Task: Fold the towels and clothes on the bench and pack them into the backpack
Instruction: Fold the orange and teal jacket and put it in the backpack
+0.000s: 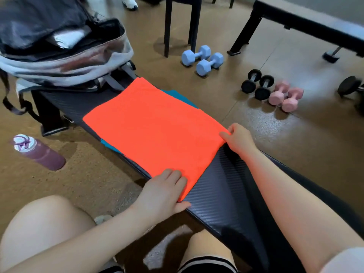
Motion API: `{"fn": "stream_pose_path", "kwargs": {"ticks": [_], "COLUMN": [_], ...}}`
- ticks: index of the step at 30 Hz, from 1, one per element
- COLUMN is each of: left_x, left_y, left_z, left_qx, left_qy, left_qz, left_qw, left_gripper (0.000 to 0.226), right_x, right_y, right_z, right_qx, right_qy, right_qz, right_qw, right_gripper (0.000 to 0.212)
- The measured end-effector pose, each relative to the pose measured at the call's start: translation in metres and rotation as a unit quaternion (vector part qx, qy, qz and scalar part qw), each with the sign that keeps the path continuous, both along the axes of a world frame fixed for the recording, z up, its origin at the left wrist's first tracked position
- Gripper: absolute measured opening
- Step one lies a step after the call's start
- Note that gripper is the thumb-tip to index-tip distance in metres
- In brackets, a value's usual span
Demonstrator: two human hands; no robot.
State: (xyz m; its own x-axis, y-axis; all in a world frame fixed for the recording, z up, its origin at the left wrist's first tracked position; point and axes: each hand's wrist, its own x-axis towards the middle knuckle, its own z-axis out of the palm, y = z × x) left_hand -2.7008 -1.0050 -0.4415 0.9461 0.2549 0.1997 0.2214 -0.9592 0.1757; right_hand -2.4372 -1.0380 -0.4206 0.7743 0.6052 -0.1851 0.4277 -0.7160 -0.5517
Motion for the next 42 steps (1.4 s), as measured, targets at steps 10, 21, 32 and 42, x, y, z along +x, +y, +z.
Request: {"fn": "stream_pose_path", "kwargs": {"ticks": [10,21,32,42], "left_x": [0.004,-0.015,-0.017,-0.012], "left_y": [-0.038,-0.019,0.075,0.163], "left_z": [0.038,0.079,0.064,0.033], "left_qx": [-0.147,-0.344,-0.393,-0.313], "left_qy": [-0.030,-0.193,-0.244,-0.095], "left_qz": [0.070,0.086,0.238,0.302], "left_qw": [0.986,0.915,0.854,0.896], "left_gripper": [0.036,0.023,0.034,0.029], "right_x": [-0.003,0.002,-0.006,0.002], "right_y": [-0.078,-0.107,0.035,0.134], "right_z": [0.012,0.043,0.060,0.010], "right_qx": [0.309,0.437,0.294,0.020], "right_qy": [0.247,0.373,0.069,-0.097], "right_qz": [-0.157,0.022,0.042,0.100], "right_qw": [0.905,0.818,0.952,0.990], "right_gripper": [0.020,0.028,0.023,0.021]}}
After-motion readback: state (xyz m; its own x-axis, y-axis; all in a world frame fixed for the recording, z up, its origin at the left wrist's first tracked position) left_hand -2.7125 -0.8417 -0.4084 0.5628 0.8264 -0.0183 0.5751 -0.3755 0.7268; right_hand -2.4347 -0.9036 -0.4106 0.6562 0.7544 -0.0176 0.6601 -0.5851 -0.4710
